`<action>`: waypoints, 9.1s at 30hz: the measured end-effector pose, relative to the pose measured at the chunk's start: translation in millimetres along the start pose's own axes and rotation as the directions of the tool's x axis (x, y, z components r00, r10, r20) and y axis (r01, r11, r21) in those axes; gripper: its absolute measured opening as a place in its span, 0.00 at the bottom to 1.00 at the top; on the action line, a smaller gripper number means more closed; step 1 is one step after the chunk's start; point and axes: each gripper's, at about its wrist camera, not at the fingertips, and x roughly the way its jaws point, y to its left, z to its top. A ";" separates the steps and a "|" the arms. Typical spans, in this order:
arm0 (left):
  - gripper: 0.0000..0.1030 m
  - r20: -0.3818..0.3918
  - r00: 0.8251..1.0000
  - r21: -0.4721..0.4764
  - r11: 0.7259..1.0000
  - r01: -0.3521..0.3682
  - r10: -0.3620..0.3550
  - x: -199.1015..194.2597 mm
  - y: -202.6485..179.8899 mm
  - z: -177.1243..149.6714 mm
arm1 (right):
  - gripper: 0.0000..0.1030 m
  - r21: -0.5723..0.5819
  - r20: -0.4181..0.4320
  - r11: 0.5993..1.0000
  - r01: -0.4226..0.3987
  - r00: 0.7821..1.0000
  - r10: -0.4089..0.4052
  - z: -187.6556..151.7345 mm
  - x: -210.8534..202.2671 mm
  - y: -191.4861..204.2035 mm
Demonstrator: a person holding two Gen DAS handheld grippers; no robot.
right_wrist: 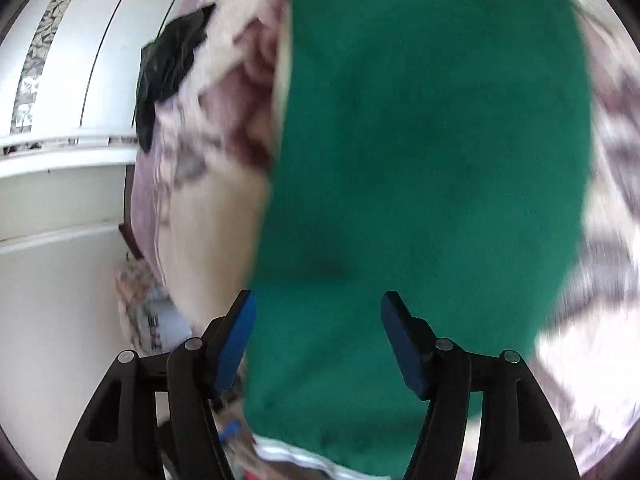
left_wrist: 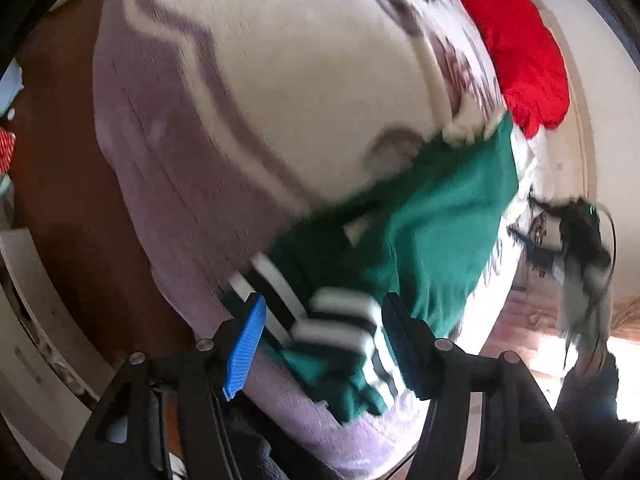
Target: Fold large clothes
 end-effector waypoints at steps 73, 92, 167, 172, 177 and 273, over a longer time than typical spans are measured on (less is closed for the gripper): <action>0.69 0.289 0.941 -0.162 0.960 0.230 -0.177 -21.0 64.2 -50.0 | 0.75 0.282 -0.128 0.907 -0.312 0.925 0.358 -294.7 89.3 -224.7; 0.09 0.092 0.992 -0.041 0.995 -0.086 0.089 -33.2 66.1 31.1 | 0.52 0.450 -0.069 0.880 -0.151 0.977 0.203 -264.1 50.0 -230.0; 0.05 -0.057 0.992 0.509 0.859 -0.065 0.109 173.0 -234.9 219.6 | 0.58 0.119 0.141 0.982 0.147 0.977 -0.163 54.3 -53.2 -191.0; 0.46 -0.134 0.991 0.475 0.876 0.084 -0.022 99.1 -214.6 183.5 | 0.65 0.260 0.130 0.964 -0.060 0.991 0.027 -42.6 -87.4 -209.8; 0.62 -0.172 0.985 0.490 0.870 0.058 0.032 50.1 -163.7 130.7 | 0.66 0.404 0.050 0.909 -0.102 0.995 0.090 -167.2 -65.0 -214.9; 0.38 -0.355 0.847 -0.040 0.912 0.409 -0.396 187.3 -275.0 273.3 | 0.75 0.468 0.462 0.353 -0.810 0.565 0.684 36.4 -88.5 -264.4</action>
